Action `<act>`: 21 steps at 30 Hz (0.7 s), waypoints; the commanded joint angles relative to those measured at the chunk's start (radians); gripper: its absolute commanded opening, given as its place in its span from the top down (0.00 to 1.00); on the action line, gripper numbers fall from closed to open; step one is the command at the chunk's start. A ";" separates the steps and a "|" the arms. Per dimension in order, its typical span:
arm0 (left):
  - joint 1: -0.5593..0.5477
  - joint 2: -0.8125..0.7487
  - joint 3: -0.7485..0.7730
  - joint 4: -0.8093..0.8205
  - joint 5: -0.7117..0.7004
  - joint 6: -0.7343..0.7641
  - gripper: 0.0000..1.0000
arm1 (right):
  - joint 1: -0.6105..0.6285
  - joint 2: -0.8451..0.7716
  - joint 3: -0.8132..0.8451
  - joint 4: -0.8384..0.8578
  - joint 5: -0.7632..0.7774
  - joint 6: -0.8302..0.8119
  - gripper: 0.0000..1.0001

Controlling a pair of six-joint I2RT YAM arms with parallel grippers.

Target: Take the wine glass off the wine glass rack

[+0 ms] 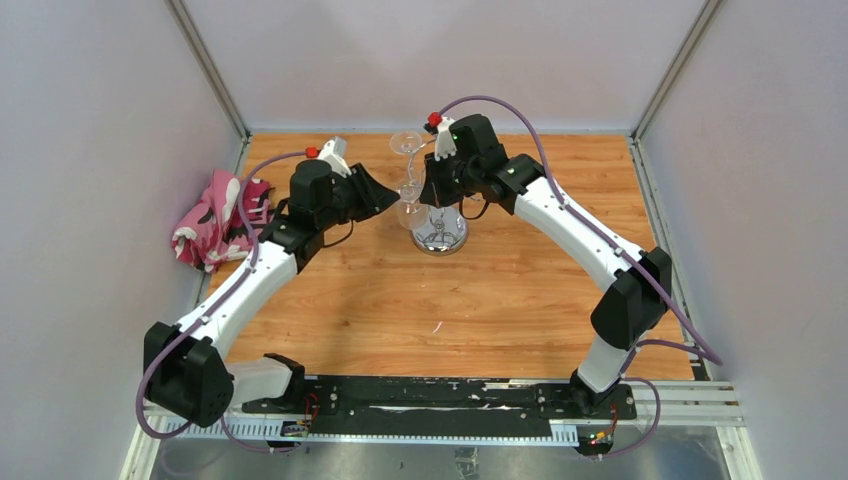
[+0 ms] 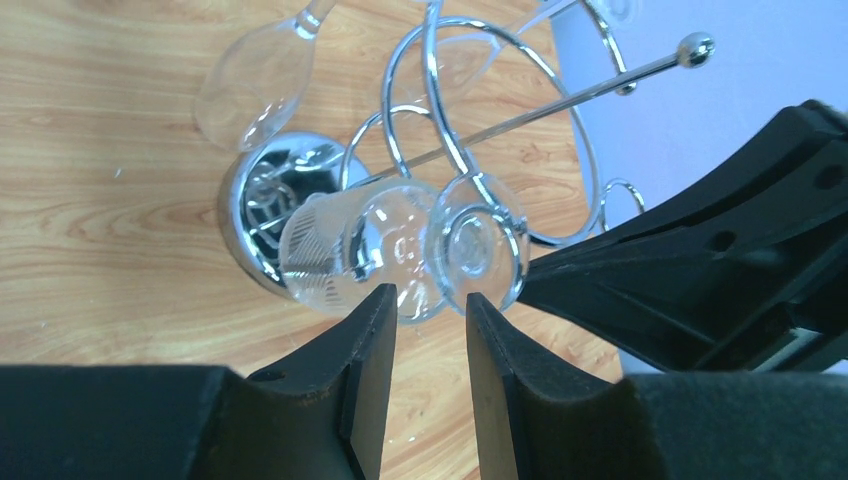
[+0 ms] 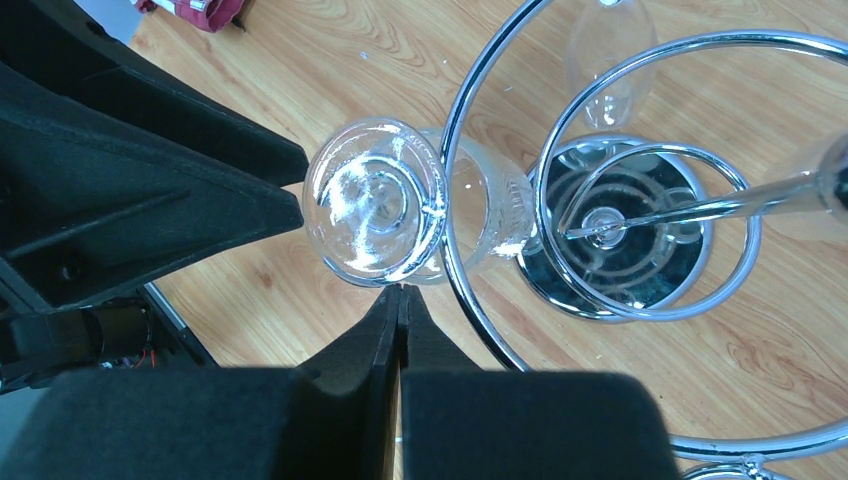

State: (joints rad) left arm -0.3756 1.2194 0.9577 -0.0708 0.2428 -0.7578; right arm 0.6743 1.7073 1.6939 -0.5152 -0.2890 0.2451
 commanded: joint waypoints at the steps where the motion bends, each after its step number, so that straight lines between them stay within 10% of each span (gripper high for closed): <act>1: -0.005 0.006 0.052 0.047 0.041 0.002 0.63 | 0.016 0.011 -0.004 0.023 -0.015 -0.011 1.00; 21: -0.005 0.045 0.050 0.067 0.058 0.011 0.60 | 0.016 0.009 -0.004 0.026 -0.008 -0.014 1.00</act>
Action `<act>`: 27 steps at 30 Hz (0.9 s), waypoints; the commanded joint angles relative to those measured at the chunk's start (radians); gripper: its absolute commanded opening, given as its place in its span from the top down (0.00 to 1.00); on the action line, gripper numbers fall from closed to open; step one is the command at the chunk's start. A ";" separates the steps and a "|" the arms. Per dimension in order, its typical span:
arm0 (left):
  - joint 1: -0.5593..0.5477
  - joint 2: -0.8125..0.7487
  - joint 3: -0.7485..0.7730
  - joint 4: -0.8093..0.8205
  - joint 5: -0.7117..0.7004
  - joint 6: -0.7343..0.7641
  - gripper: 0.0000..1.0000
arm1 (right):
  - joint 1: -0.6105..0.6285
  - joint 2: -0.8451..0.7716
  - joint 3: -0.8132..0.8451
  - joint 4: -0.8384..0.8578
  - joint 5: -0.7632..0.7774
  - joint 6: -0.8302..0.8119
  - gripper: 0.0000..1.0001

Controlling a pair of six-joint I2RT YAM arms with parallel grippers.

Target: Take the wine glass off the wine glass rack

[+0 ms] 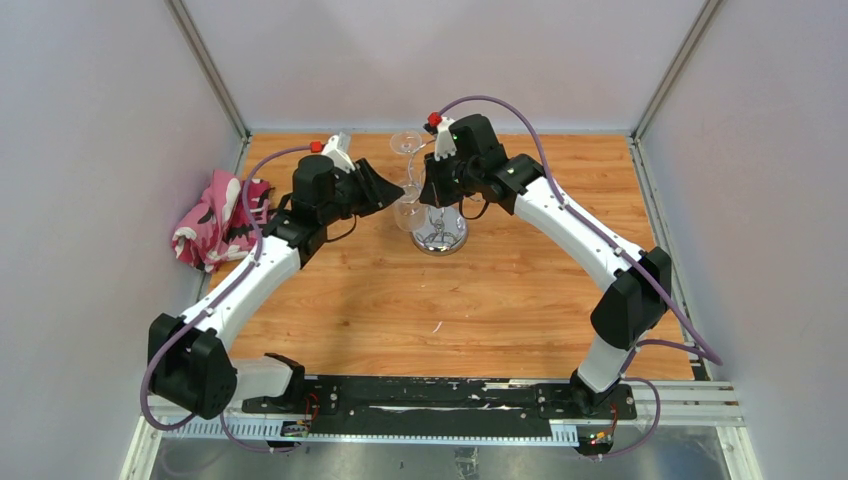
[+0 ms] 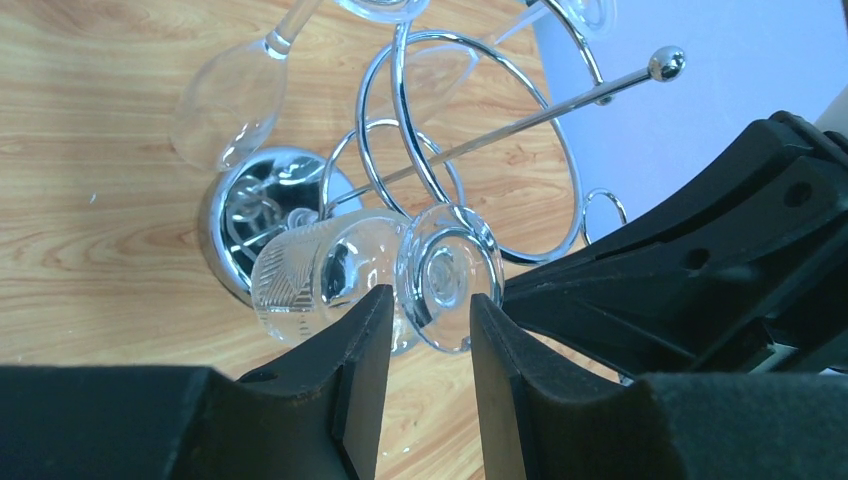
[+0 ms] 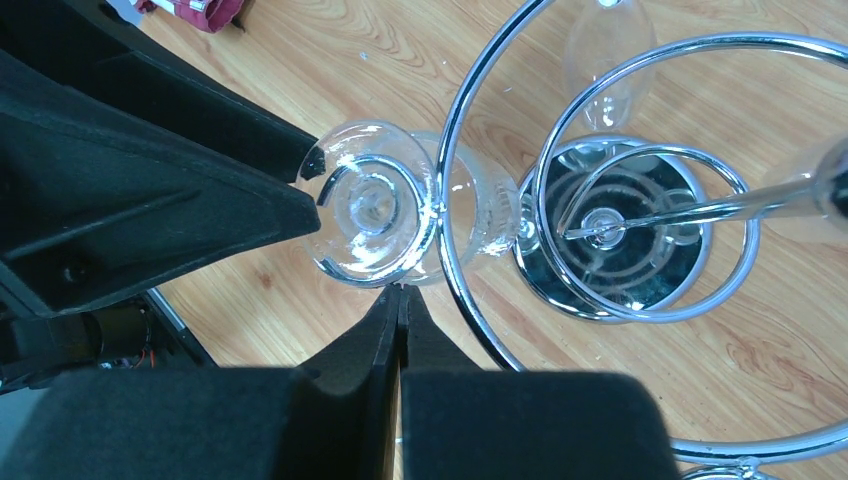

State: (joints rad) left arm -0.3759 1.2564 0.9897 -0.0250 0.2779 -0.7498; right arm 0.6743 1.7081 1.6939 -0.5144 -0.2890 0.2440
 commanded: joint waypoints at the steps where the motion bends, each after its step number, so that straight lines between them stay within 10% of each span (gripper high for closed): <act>1: -0.004 0.008 0.018 0.020 0.024 0.003 0.60 | 0.015 0.008 -0.005 0.024 -0.007 -0.014 1.00; 27: -0.006 -0.040 0.018 0.066 0.082 -0.047 0.62 | 0.014 0.022 0.001 0.029 -0.020 -0.011 1.00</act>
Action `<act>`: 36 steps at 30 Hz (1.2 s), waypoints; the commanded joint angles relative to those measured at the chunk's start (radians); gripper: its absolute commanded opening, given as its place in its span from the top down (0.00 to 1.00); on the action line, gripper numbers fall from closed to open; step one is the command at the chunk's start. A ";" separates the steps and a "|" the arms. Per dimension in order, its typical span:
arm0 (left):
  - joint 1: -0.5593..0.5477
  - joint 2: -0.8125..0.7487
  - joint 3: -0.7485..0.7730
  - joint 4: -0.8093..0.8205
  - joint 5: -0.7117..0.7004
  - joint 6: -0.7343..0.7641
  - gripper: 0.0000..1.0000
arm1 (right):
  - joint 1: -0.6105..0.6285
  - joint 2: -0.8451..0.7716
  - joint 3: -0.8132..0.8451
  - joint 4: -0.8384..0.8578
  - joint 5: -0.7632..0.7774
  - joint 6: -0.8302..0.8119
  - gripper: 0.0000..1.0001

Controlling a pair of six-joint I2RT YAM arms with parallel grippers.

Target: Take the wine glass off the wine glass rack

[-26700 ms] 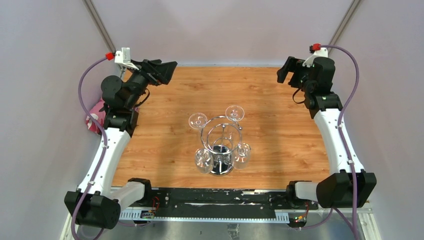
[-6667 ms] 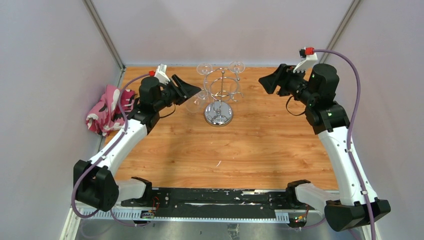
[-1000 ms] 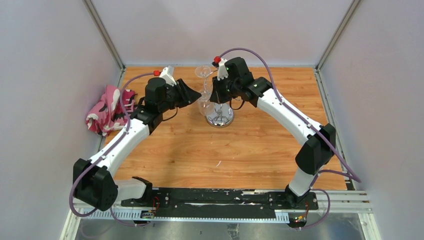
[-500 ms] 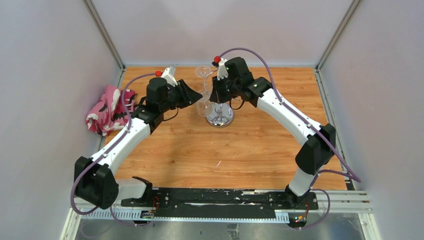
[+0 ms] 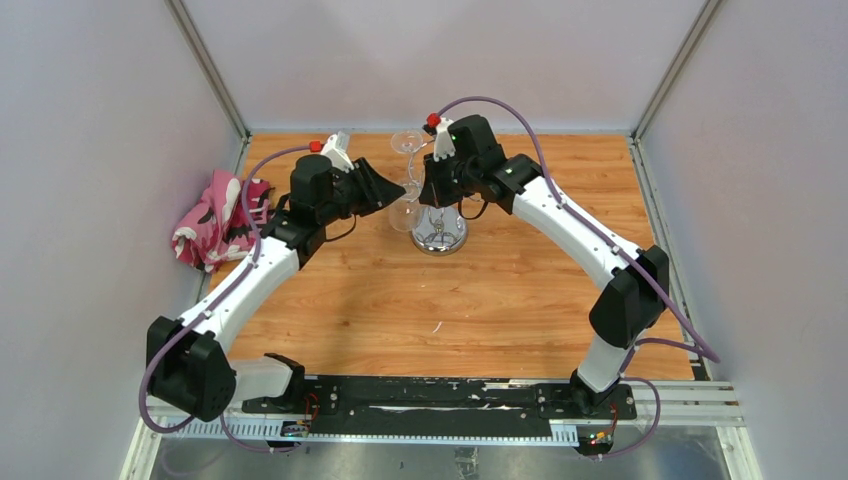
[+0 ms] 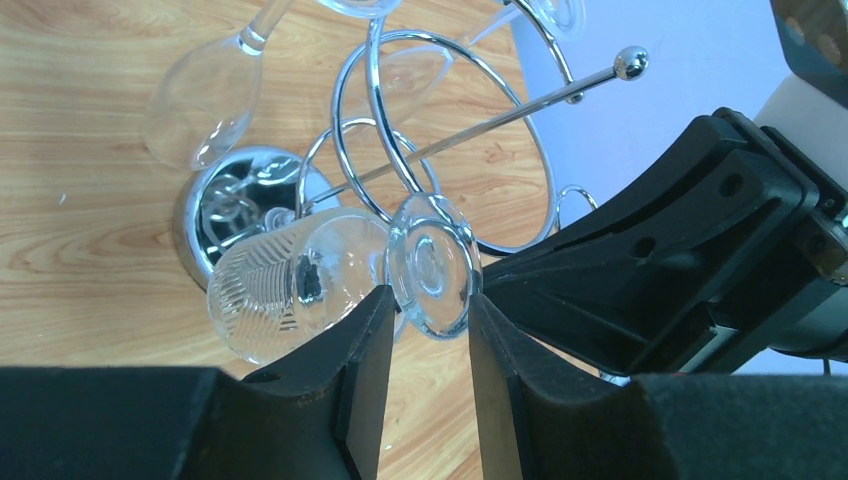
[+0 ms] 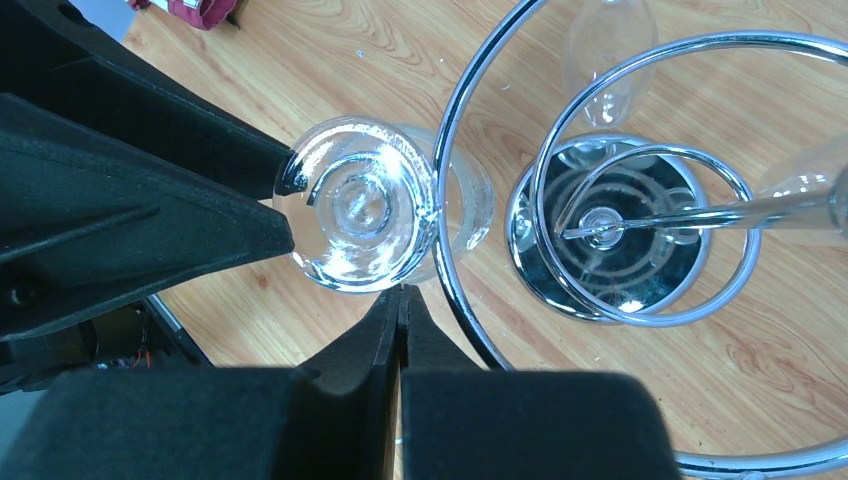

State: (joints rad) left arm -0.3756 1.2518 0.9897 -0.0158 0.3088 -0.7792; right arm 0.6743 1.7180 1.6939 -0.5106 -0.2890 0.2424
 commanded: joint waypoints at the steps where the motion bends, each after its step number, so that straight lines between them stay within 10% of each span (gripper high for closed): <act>1: -0.006 -0.040 0.017 0.057 0.049 -0.016 0.62 | 0.013 0.013 0.002 0.025 -0.022 -0.009 1.00; 36: -0.014 0.011 -0.029 0.114 -0.001 -0.050 0.60 | 0.013 0.029 -0.002 0.019 0.006 -0.009 1.00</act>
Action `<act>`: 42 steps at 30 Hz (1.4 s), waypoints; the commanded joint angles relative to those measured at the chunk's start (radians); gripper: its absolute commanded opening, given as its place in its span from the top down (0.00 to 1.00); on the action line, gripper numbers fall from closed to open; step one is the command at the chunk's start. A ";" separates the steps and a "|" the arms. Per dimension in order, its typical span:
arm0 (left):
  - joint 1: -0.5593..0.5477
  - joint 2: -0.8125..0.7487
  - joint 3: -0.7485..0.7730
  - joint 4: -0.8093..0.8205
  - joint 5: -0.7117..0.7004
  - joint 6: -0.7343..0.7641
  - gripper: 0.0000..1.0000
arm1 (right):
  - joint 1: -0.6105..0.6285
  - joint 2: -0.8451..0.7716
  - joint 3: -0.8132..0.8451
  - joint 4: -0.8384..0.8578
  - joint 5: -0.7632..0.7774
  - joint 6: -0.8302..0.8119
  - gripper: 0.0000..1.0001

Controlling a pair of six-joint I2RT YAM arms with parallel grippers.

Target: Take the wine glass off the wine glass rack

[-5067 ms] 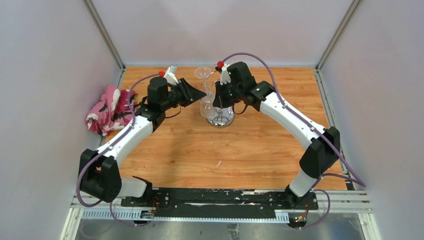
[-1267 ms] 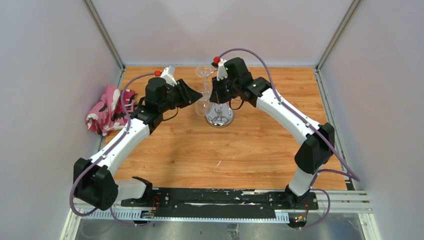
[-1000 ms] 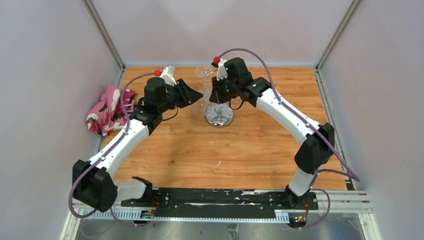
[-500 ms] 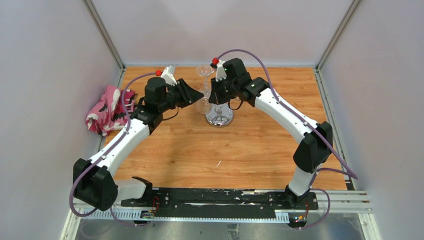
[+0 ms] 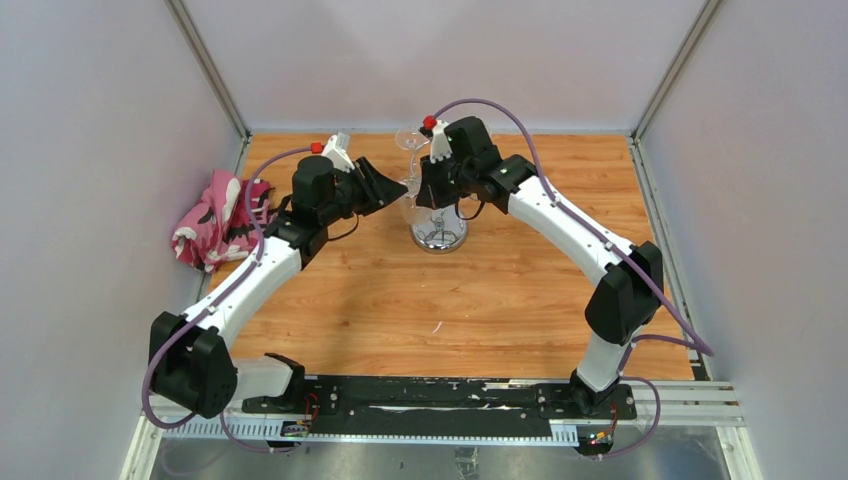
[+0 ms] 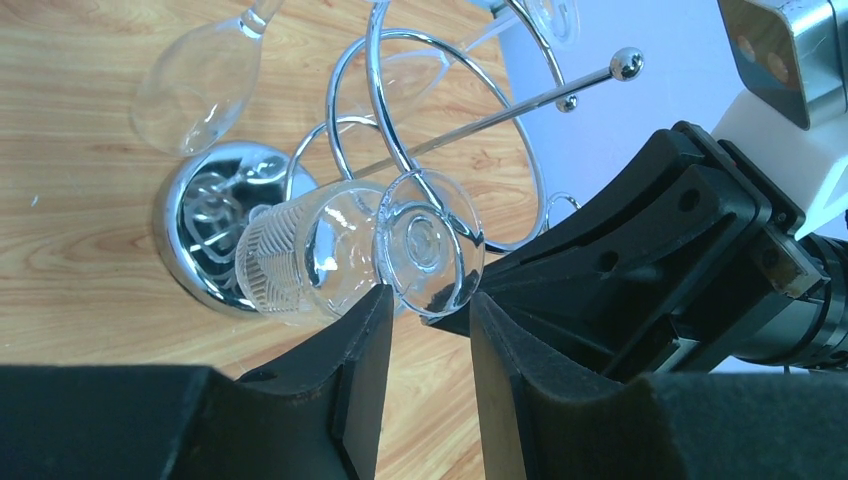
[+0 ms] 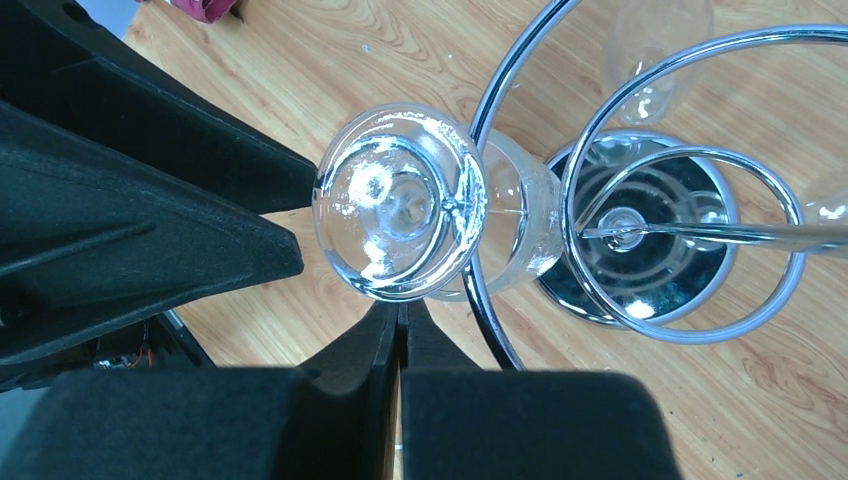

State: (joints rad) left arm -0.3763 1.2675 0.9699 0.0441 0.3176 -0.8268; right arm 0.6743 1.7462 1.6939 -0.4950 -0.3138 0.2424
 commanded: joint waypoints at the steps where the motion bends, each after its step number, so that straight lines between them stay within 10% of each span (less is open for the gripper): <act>1: -0.013 -0.010 -0.013 0.053 -0.011 0.000 0.60 | 0.013 -0.002 -0.001 -0.008 0.056 -0.009 1.00; 42: -0.013 0.012 -0.013 0.076 -0.043 -0.018 0.59 | -0.007 0.066 0.164 -0.100 0.183 -0.048 1.00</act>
State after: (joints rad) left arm -0.3820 1.2736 0.9241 0.0956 0.2829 -0.8494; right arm 0.6731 1.8244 1.8557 -0.5800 -0.1085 0.1913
